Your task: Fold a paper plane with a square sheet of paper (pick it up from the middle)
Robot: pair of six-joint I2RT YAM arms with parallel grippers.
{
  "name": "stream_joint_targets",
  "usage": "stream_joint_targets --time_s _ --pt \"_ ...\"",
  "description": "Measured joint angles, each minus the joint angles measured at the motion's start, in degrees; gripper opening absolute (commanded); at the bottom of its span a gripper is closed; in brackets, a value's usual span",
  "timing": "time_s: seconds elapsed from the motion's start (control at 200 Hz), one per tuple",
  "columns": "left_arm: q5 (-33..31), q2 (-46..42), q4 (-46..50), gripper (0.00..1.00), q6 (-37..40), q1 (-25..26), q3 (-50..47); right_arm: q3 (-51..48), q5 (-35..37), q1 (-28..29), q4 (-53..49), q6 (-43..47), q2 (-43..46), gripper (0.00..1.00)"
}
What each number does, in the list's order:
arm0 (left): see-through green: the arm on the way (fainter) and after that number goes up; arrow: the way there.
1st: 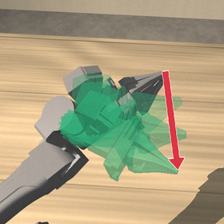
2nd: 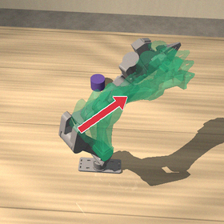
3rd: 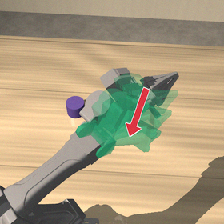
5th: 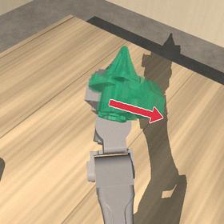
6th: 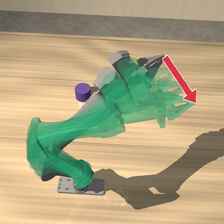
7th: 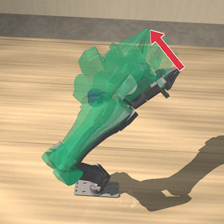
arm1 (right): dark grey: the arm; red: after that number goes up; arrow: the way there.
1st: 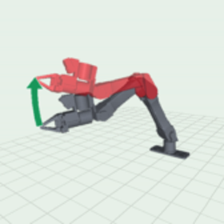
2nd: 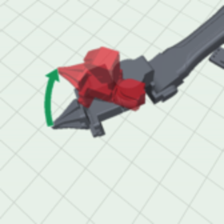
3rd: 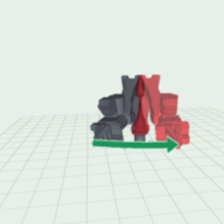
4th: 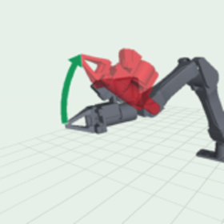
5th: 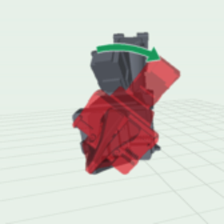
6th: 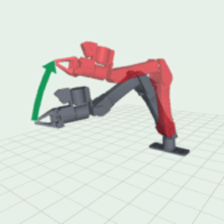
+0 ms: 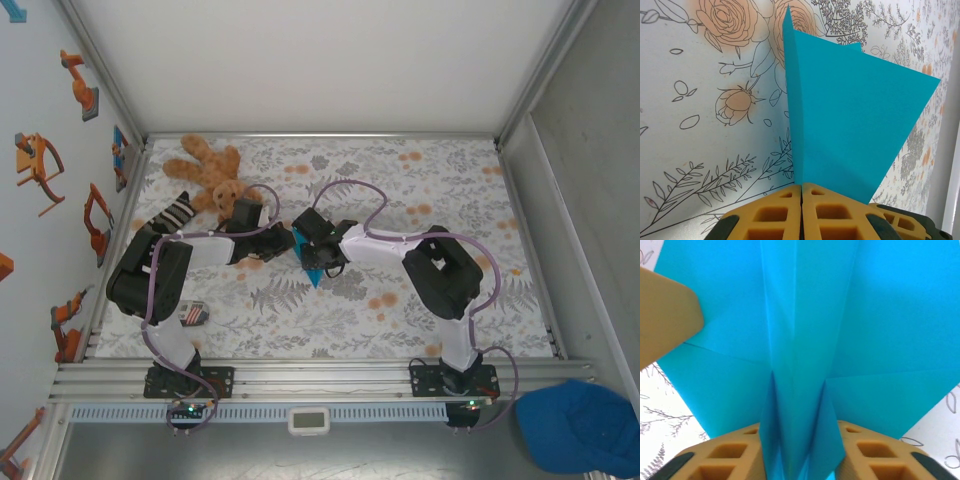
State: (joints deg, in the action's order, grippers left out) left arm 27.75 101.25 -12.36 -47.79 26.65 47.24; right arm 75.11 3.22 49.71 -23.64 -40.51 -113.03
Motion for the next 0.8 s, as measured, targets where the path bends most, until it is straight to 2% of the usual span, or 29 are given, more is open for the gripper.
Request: stream_joint_targets --time_s 0.155,0.406,0.471,0.566,0.801 --pt "0.0 0.0 0.0 0.10 0.0 0.0 0.0 0.0 1.0 0.0 -0.2 -0.4 0.0 0.24" --pt "0.2 0.0 0.0 0.12 0.0 0.0 0.0 0.4 0.9 0.0 -1.1 -0.4 -0.1 0.23" --pt "0.2 0.0 0.0 0.15 0.0 0.0 0.0 0.7 1.0 0.0 -1.3 -0.3 -0.2 0.18" --pt "0.2 0.0 0.2 0.23 -0.1 0.0 0.0 0.8 1.2 0.0 -1.7 -0.6 -0.2 0.11" --pt "-3.9 -5.9 4.3 0.51 0.9 -0.7 -0.2 1.6 4.8 -0.1 -3.6 -0.1 -0.1 0.09"
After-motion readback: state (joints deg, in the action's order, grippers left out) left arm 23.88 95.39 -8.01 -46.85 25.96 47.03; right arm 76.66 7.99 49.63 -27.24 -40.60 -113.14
